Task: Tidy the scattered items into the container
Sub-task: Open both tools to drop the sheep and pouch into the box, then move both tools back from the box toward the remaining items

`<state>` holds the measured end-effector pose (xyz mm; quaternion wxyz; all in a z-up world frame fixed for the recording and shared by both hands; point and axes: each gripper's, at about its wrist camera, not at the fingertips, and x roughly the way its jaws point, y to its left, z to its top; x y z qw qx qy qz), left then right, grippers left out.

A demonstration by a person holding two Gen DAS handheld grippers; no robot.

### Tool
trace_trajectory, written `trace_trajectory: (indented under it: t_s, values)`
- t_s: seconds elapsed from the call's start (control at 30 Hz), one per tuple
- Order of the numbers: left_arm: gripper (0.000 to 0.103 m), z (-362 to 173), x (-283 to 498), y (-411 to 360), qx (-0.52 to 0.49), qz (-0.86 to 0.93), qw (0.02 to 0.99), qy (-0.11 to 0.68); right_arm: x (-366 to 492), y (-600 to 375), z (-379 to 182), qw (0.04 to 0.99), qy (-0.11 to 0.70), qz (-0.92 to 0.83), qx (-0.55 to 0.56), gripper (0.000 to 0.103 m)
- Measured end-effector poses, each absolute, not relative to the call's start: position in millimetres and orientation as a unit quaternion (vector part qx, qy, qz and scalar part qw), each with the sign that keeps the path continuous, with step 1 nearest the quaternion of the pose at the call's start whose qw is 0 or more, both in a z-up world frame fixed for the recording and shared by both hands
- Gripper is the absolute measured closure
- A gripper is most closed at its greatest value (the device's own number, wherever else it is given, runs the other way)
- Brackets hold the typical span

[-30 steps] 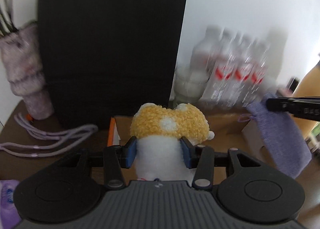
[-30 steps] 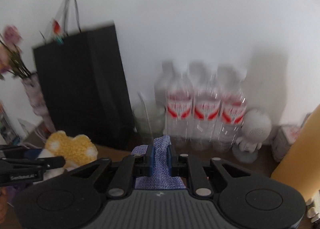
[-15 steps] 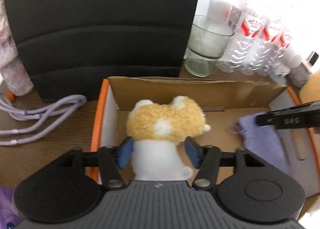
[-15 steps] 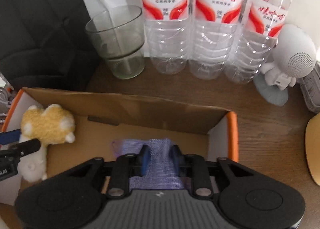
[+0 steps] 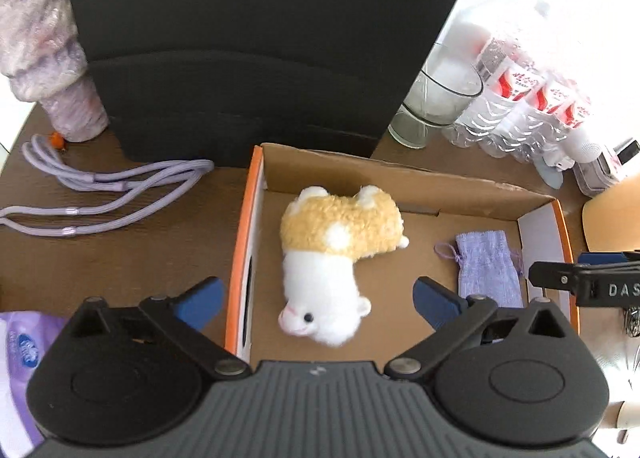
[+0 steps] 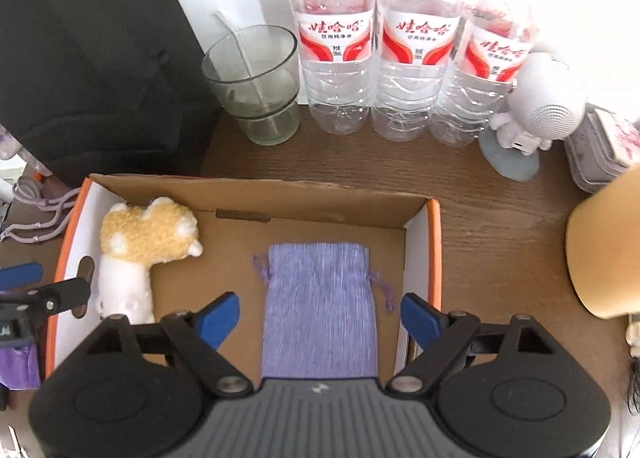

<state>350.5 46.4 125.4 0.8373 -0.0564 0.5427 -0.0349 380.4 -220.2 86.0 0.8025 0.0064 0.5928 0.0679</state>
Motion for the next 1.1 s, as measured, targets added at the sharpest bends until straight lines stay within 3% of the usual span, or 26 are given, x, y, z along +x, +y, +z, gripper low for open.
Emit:
trace_trajectory:
  t_s: [0.23,0.4,0.47,0.8,1.1]
  values:
    - [0.000,153.1,302.3,40.9,-0.024,0.011,0.897,0.440,335.2,-207.8,108.6,0.853,0.517,0.070,-0.026,0.012]
    - [0.000,153.1,227.4,38.5,-0.012,0.001,0.982,0.189,268.2,-220.0,125.8,0.960,0.271,0.051,-0.040,0.009]
    - [0.000,147.1,211.3,38.3,-0.026,-0.002,0.989,0.145,245.5,-227.4,120.7,0.976,0.200,0.074,-0.044,0.007]
    - [0.000,144.1,195.5,33.4,-0.033,-0.030,0.988,0.145,226.2,-235.1,111.8,0.980,0.181,0.073,-0.037,0.007]
    - [0.000,124.1,87.3,21.6,-0.013,-0.025,0.985,0.171,121.0,-237.0,101.9,0.978,0.186,0.081,-0.039,0.007]
